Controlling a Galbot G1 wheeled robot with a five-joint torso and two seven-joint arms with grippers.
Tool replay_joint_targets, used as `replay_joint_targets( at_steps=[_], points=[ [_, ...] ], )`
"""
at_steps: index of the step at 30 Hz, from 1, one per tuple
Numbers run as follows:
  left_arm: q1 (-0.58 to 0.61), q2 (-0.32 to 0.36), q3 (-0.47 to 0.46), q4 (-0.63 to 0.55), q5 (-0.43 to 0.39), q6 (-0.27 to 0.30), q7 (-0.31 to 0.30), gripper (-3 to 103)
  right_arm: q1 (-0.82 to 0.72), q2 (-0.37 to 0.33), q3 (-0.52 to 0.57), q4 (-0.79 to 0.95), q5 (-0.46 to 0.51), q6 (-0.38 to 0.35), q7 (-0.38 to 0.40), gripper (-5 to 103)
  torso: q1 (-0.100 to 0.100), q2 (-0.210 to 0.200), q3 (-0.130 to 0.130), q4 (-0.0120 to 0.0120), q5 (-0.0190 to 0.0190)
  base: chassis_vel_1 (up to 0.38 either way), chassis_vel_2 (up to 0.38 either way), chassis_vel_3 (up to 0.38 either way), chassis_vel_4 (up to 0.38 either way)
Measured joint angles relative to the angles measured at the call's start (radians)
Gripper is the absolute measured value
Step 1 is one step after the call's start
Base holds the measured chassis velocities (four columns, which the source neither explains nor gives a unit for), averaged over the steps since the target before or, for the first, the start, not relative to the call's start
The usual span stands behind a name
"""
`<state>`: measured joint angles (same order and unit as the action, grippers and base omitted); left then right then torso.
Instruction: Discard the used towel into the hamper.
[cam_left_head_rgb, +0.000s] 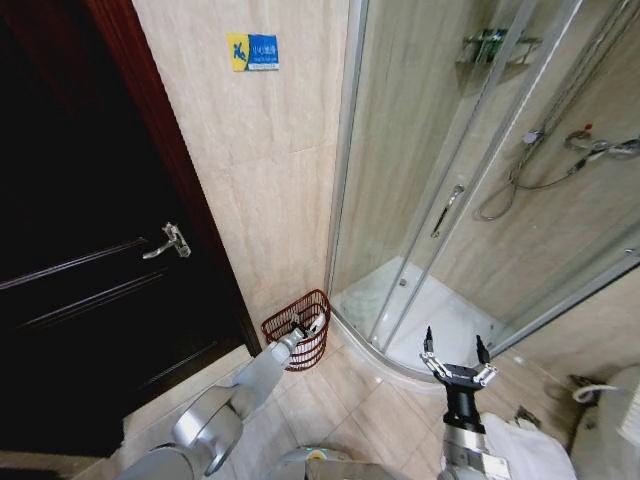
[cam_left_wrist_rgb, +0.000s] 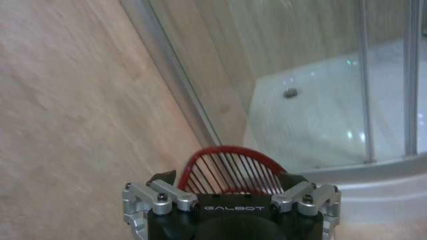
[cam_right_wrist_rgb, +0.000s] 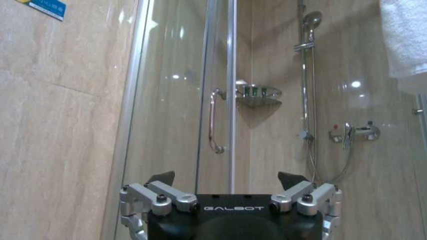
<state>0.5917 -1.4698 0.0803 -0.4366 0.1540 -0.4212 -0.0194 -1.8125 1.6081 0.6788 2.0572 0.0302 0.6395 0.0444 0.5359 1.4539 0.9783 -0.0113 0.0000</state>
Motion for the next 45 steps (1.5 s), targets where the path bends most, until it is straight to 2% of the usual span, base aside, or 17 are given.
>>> replay_joint_targets(
  at_steps=[3, 4, 7, 8, 12, 14, 15, 17, 18, 20, 21, 24, 29, 33, 38, 43, 45],
  points=[
    [0.058, 0.052, 0.006, -0.137, -0.057, 0.003, -0.002, 100, 0.002, 0.0, 0.0, 0.011, 0.0, -0.011, 0.003, 100, 0.0, 0.0, 0.0, 0.0002, 0.0, 0.0, 0.0, 0.0, 0.0],
    [0.058, 0.052, 0.006, -0.137, -0.057, 0.003, -0.002, 100, 0.002, 0.0, 0.0, 0.011, 0.0, -0.011, 0.003, 100, 0.0, 0.0, 0.0, 0.0002, 0.0, 0.0, 0.0, 0.0, 0.0],
    [0.14, 0.114, 0.019, -0.322, -0.17, 0.055, -0.002, 100, 0.004, 0.0, -0.001, 0.021, 0.0, -0.027, 0.009, 100, 0.0, 0.0, 0.0, -0.0001, -0.0001, 0.0, 0.0, 0.0, 0.0],
    [0.14, 0.114, 0.019, -0.322, -0.17, 0.055, -0.002, 100, 0.004, 0.0, -0.001, 0.021, 0.0, -0.027, 0.009, 100, 0.0, 0.0, 0.0, -0.0001, -0.0001, 0.0, 0.0, 0.0, 0.0],
    [0.244, 0.175, 0.011, -0.515, -0.265, 0.129, -0.004, 100, 0.013, 0.0, -0.003, 0.032, -0.004, -0.052, 0.021, 100, 0.0, 0.0, 0.0, 0.0003, -0.0001, 0.0, 0.0, 0.0, 0.0],
    [0.319, 0.211, -0.023, -0.669, -0.32, 0.185, -0.012, 100, 0.018, 0.0, -0.004, 0.044, -0.007, -0.075, 0.031, 100, 0.0, 0.0, 0.0, 0.0001, -0.0001, 0.0, 0.0, 0.0, 0.0],
    [0.319, 0.211, -0.023, -0.669, -0.32, 0.185, -0.012, 100, 0.018, 0.0, -0.004, 0.044, -0.007, -0.075, 0.031, 100, 0.0, 0.0, 0.0, 0.0001, -0.0001, 0.0, 0.0, 0.0, 0.0],
    [0.397, 0.24, -0.071, -0.809, -0.367, 0.235, -0.023, 100, 0.018, 0.0, -0.005, 0.06, -0.012, -0.114, 0.041, 100, 0.0, 0.0, 0.0, 0.0, -0.0001, 0.0, 0.0, 0.0, 0.0],
    [0.397, 0.24, -0.071, -0.809, -0.367, 0.235, -0.023, 100, 0.018, 0.0, -0.005, 0.06, -0.012, -0.114, 0.041, 100, 0.0, 0.0, 0.0, 0.0, -0.0001, 0.0, 0.0, 0.0, 0.0],
    [0.485, 0.254, -0.143, -0.934, -0.4, 0.273, -0.033, 100, 0.017, 0.0, -0.007, 0.073, -0.012, -0.153, 0.054, 100, 0.0, 0.0, 0.0, 0.0, -0.0001, 0.0, 0.0, 0.0, 0.0],
    [0.485, 0.254, -0.143, -0.934, -0.4, 0.273, -0.033, 100, 0.017, 0.0, -0.007, 0.073, -0.012, -0.153, 0.054, 100, 0.0, 0.0, 0.0, 0.0, -0.0001, 0.0, 0.0, 0.0, 0.0],
    [0.603, 0.26, -0.261, -1.083, -0.42, 0.305, -0.045, 100, 0.024, 0.0, -0.011, 0.093, -0.006, -0.202, 0.069, 100, 0.0, 0.0, 0.0, 0.0002, -0.0001, 0.0, 0.0, 0.0, 0.0],
    [0.697, 0.255, -0.354, -1.2, -0.416, 0.365, -0.048, 100, 0.034, -0.003, -0.009, 0.122, 0.01, -0.232, 0.075, 100, 0.0, 0.0, 0.0, 0.0001, -0.0002, 0.0, 0.0, 0.0, 0.0],
    [0.826, 0.207, -0.483, -1.395, -0.439, 0.481, -0.059, 100, 0.025, -0.026, 0.01, 0.172, 0.043, -0.254, 0.075, 100, 0.0, 0.0, 0.0, 0.0, -0.0001, 0.0, 0.0, 0.0, 0.0],
    [0.95, 0.147, -0.594, -1.543, -0.418, 0.522, -0.017, 100, 0.017, -0.044, 0.022, 0.204, 0.071, -0.272, 0.076, 100, 0.0, 0.0, 0.0, -0.0001, 0.0, 0.0, 0.0, 0.0, 0.0],
    [1.036, 0.1, -0.671, -1.627, -0.387, 0.536, 0.037, 100, 0.022, -0.048, 0.022, 0.217, 0.08, -0.29, 0.081, 100, 0.0, 0.0, 0.0, 0.0002, 0.0, 0.0, 0.0, 0.0, 0.0],
    [1.074, 0.051, -0.714, -1.684, -0.37, 0.549, 0.059, 100, 0.03, -0.054, 0.02, 0.227, 0.083, -0.302, 0.082, 100, 0.0, 0.0, 0.0, 0.0001, 0.0001, 0.0, 0.0, 0.0, 0.0]
  ],
)
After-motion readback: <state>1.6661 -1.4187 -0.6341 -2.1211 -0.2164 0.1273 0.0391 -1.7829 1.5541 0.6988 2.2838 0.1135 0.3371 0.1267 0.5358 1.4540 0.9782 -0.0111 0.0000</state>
